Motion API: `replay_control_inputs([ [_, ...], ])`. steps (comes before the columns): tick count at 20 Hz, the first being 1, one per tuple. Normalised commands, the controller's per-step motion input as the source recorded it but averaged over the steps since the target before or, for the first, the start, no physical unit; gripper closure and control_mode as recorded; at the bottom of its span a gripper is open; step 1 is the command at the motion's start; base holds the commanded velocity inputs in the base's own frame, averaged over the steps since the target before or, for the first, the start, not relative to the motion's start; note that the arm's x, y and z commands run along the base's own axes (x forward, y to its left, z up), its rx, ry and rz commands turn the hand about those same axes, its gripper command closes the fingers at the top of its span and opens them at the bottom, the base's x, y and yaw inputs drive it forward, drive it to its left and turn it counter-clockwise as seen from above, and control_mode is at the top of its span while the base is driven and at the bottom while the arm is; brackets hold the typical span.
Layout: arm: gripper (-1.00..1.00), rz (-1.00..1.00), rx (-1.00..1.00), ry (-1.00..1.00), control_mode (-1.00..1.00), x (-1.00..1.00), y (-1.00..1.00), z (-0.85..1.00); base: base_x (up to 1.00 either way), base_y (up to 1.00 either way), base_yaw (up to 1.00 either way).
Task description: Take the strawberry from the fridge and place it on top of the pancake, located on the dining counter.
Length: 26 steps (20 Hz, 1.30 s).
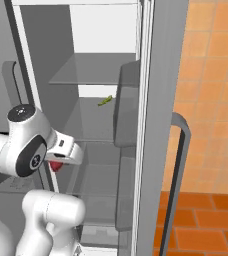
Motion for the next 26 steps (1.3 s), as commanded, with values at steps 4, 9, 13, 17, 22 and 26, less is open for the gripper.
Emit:
replay_control_inputs([
  [4, 1.0, 0.01, 0.0, -0.01, -1.0, -0.2, 0.03, -0.01, 0.0, 0.0, 0.0],
  [9, 1.0, 0.0, 0.0, 0.0, -1.0, 0.0, 0.0, 0.0, 0.0, 0.0, 0.0],
  [13, 1.0, 0.0, 0.0, 0.01, 1.0, 0.0, 0.0, 0.0, -0.09, 0.07, 0.0],
  [17, 1.0, 0.0, 0.0, 0.0, 1.0, 0.0, 0.0, 0.0, -0.71, 0.55, -0.19],
  [22, 1.0, 0.0, 0.0, 0.0, 1.0, 0.0, 0.0, 0.0, -0.79, 0.65, -0.57],
  [26, 1.0, 0.0, 0.0, 0.0, 1.0, 0.0, 0.0, 0.0, -0.71, 0.0, -0.84],
])
